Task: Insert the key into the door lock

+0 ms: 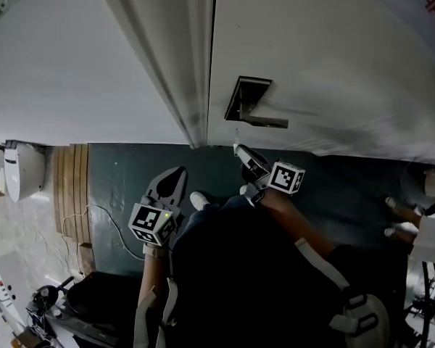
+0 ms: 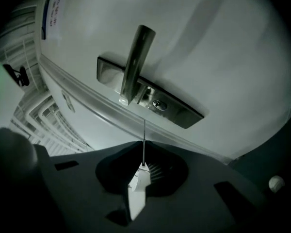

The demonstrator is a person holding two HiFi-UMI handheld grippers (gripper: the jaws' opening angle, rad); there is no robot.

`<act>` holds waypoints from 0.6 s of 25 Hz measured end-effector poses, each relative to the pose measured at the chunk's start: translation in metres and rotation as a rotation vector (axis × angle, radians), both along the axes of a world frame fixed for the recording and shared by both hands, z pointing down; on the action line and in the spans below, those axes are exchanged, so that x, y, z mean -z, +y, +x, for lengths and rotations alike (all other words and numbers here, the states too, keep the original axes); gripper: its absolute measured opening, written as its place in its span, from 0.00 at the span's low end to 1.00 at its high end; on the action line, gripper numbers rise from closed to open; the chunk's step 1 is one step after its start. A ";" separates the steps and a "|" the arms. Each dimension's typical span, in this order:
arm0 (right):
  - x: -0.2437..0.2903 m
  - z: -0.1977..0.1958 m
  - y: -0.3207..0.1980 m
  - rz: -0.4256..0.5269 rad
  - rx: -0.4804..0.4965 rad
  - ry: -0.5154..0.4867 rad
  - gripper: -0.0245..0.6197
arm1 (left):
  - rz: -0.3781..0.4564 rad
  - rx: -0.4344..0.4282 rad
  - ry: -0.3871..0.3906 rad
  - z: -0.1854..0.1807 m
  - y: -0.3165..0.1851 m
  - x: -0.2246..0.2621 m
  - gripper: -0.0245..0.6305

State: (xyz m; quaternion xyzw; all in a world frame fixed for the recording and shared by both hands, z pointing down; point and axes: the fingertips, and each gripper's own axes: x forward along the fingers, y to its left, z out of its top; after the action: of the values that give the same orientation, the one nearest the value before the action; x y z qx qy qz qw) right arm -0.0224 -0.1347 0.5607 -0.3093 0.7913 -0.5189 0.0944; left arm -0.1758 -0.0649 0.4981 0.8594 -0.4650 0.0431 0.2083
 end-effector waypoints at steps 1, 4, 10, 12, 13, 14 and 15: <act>0.000 0.000 -0.003 -0.004 -0.017 -0.016 0.09 | 0.003 -0.022 -0.002 0.000 -0.001 -0.001 0.05; 0.000 0.000 -0.005 -0.036 -0.059 -0.057 0.09 | 0.005 -0.076 -0.001 0.002 0.000 0.000 0.05; -0.006 0.007 -0.013 -0.124 -0.152 -0.148 0.09 | -0.034 -0.147 0.006 0.008 0.003 -0.001 0.05; -0.007 0.007 -0.018 -0.138 -0.169 -0.176 0.09 | -0.026 -0.167 0.007 0.008 0.004 -0.005 0.05; -0.006 0.006 -0.020 -0.142 -0.173 -0.184 0.09 | -0.016 -0.178 0.005 0.008 0.004 -0.008 0.05; -0.006 0.005 -0.021 -0.145 -0.175 -0.190 0.09 | -0.010 -0.185 0.005 0.008 0.005 -0.010 0.05; -0.005 0.005 -0.023 -0.148 -0.177 -0.194 0.09 | -0.008 -0.190 0.005 0.007 0.005 -0.011 0.05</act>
State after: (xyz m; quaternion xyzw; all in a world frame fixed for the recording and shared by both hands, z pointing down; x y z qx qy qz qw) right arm -0.0178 -0.1576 0.5659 -0.3324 0.7078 -0.5929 0.1926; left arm -0.1683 -0.0602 0.5086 0.8989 -0.3807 0.0622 0.2079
